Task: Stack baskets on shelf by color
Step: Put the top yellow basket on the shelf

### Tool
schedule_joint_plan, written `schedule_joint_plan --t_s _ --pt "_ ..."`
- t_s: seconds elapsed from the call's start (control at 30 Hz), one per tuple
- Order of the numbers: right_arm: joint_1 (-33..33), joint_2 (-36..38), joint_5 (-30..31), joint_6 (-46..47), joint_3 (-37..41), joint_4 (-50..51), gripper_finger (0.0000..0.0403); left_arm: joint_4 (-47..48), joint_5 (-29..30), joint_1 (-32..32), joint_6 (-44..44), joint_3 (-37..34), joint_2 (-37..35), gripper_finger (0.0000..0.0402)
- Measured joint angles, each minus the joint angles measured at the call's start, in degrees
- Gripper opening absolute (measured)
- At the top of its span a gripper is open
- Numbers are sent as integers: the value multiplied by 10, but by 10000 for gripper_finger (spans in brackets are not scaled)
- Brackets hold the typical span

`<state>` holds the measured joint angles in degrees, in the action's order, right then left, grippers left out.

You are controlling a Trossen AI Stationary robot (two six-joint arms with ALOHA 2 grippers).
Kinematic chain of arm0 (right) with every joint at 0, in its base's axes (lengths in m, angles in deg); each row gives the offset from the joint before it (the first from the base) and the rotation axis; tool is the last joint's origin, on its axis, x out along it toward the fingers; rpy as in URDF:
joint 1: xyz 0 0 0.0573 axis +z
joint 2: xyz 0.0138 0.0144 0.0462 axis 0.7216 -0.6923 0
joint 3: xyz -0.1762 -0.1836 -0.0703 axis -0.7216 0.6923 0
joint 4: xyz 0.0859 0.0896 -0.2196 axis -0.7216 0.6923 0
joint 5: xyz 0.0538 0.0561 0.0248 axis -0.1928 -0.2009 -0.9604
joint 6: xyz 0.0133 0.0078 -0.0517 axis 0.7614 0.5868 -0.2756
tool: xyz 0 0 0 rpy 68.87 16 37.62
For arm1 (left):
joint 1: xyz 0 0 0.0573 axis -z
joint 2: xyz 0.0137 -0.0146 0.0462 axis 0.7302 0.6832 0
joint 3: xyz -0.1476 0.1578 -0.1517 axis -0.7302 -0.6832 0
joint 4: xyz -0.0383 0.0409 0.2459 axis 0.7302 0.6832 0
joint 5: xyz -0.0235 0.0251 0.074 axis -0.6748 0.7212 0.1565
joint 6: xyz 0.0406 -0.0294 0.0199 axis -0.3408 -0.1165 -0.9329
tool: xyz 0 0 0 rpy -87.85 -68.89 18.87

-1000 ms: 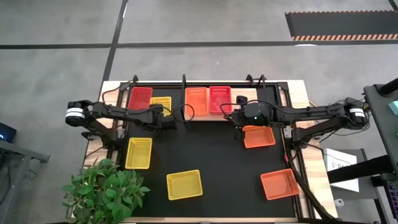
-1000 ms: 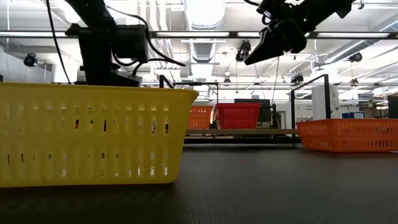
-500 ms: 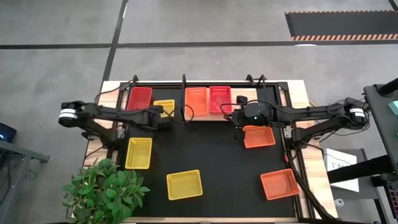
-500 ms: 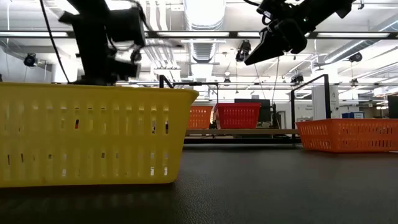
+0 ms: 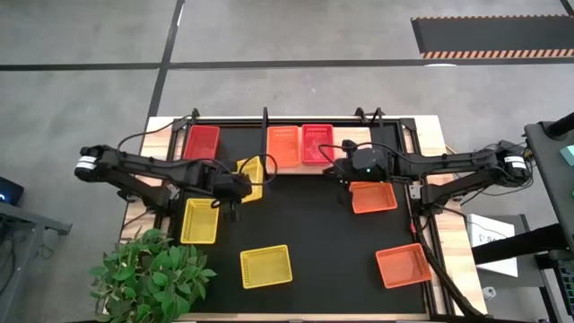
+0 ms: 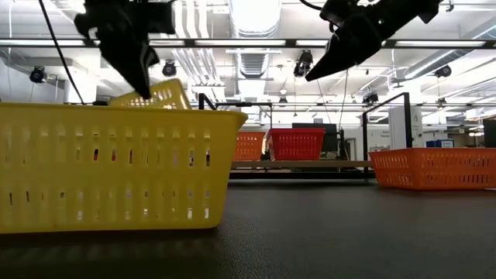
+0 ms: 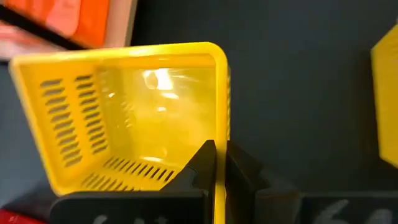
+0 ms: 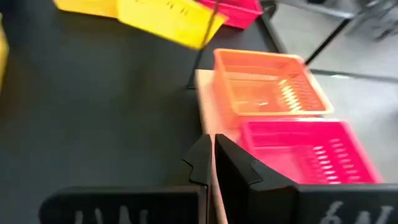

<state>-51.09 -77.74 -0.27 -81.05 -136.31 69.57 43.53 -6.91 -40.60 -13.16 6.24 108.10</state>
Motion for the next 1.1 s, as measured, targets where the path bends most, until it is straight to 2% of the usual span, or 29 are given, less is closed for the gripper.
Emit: schedule_joint_plan --t_s 0.13,0.33,0.5,0.83,1.0,1.1 --pt "0 0 -38 29 0 20 13 0 -15 21 0 18 15 1" --pt "15 4 -44 60 0 62 13 -5 -42 44 -4 45 25 0" --pt "30 8 -78 84 0 85 13 -43 -50 55 -3 54 27 0" --pt "60 10 -86 129 0 170 13 -156 -56 60 27 4 27 0" --pt "79 18 -154 160 0 240 13 -202 -56 62 29 -20 28 0" --pt "101 35 -150 180 10 233 13 -219 -48 62 43 -26 29 0"
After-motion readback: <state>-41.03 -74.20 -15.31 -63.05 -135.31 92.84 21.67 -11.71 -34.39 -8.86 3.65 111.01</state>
